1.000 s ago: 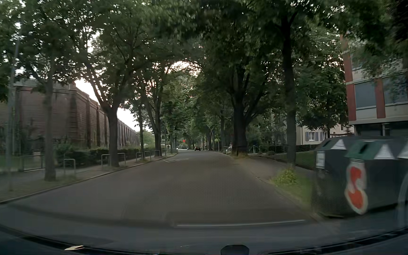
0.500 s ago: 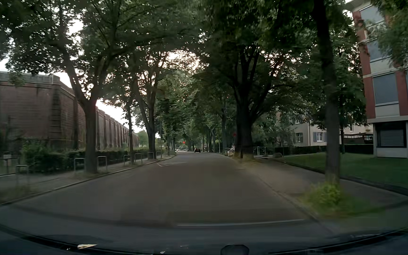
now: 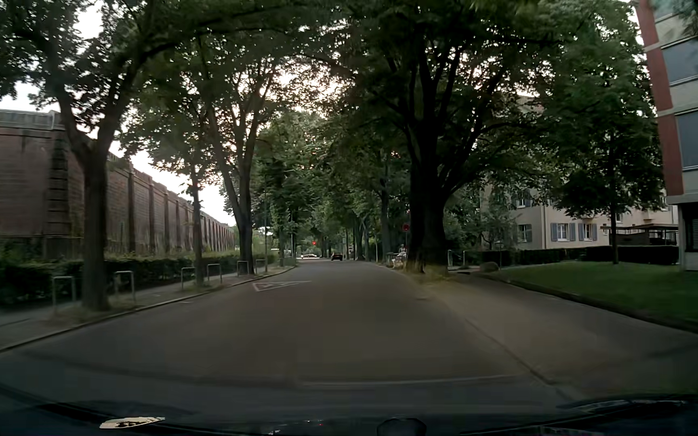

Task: Follow the waypoints while adhering to traffic rules and regulations

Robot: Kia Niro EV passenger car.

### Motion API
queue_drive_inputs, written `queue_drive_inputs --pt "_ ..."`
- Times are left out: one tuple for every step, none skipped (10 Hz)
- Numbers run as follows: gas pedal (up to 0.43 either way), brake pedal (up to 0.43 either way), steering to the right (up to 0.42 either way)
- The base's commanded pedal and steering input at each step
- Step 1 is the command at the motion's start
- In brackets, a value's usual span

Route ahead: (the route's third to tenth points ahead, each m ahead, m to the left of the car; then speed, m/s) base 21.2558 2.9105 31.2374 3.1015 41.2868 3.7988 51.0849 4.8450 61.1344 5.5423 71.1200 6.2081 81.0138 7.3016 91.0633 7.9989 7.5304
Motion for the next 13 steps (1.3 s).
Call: queue_drive_inputs --pt "0.098 0.0 -0.002" --pt "0.098 0.0 -0.002" --pt "0.098 0.0 -0.002" --pt "0.098 0.0 -0.002" --pt "0.098 0.0 -0.002" --pt "0.098 0.0 -0.002" --pt "0.098 0.0 -0.002" --pt "0.098 0.0 -0.002" --pt "0.098 0.0 -0.002" --pt "0.098 0.0 -0.002" --pt "0.098 0.0 -0.002" --pt "0.098 0.0 -0.002" --pt "0.087 0.0 -0.005"
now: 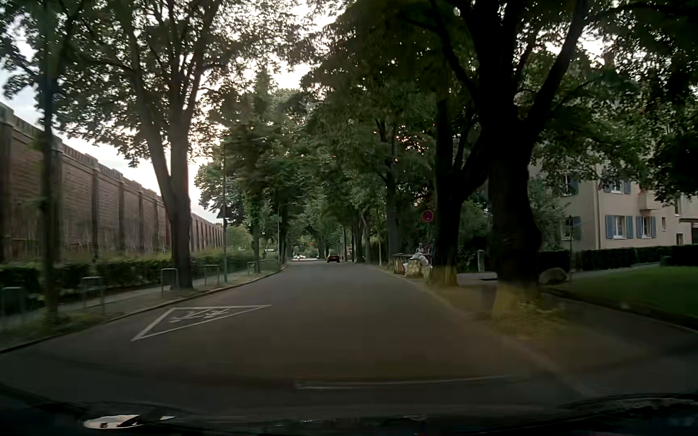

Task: Follow the waypoints while adhering to traffic rules and regulations

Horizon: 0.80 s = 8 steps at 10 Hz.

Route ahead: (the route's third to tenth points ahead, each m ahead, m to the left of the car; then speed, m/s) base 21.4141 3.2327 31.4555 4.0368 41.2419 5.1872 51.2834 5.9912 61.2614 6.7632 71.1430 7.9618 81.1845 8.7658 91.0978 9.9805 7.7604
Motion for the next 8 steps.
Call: queue_drive_inputs --pt "0.087 0.0 -0.007" --pt "0.079 0.0 -0.007" --pt "0.079 0.0 -0.007" --pt "0.079 0.0 -0.007" --pt "0.079 0.0 -0.007" --pt "0.079 0.0 -0.007" --pt "0.079 0.0 -0.007" --pt "0.079 0.0 -0.007"
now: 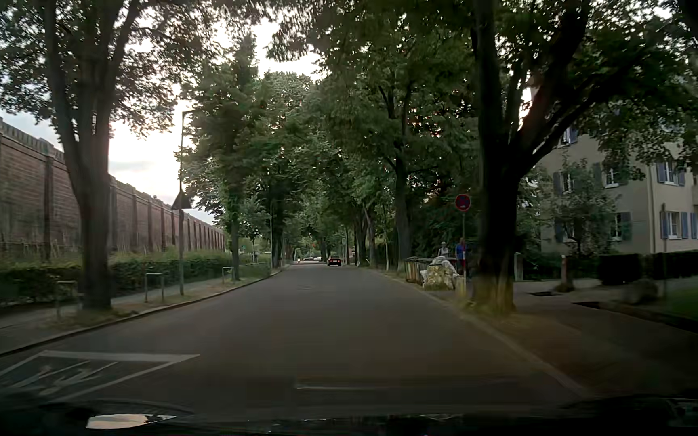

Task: Follow the waypoints while adhering to traffic rules and regulations

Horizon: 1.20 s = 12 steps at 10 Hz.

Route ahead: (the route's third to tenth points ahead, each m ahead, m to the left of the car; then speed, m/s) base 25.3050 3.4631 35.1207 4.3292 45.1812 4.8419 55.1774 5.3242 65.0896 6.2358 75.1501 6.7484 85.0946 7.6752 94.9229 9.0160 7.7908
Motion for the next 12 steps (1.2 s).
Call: queue_drive_inputs --pt "0.079 0.0 -0.007" --pt "0.079 0.0 -0.007" --pt "0.079 0.0 -0.007" --pt "0.079 0.0 -0.007" --pt "0.079 0.0 -0.007" --pt "0.079 0.0 -0.007" --pt "0.079 0.0 -0.008" --pt "0.079 0.0 -0.008" --pt "0.079 0.0 -0.008" --pt "0.079 0.0 -0.009" --pt "0.079 0.0 -0.009" --pt "0.079 0.0 -0.009"
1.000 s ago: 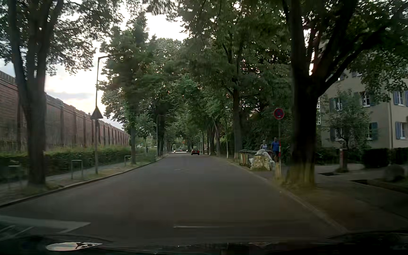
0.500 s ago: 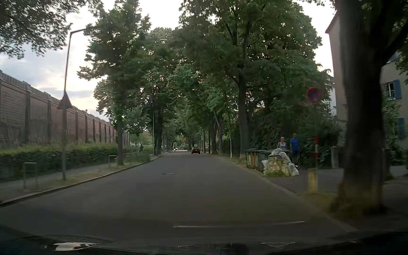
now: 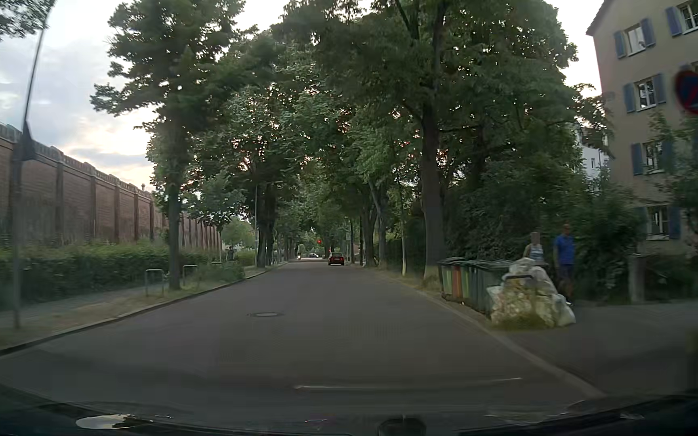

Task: Follow the waypoints while adhering to traffic rules and regulations

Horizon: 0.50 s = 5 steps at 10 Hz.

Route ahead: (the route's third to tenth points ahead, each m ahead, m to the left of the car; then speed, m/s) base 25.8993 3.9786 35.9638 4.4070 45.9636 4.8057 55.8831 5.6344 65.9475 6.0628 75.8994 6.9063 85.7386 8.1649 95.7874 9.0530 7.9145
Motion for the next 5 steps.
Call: queue_drive_inputs --pt "0.079 0.0 -0.009" --pt "0.079 0.0 -0.009" --pt "0.079 0.0 -0.009" --pt "0.079 0.0 -0.01" --pt "0.067 0.0 -0.01"
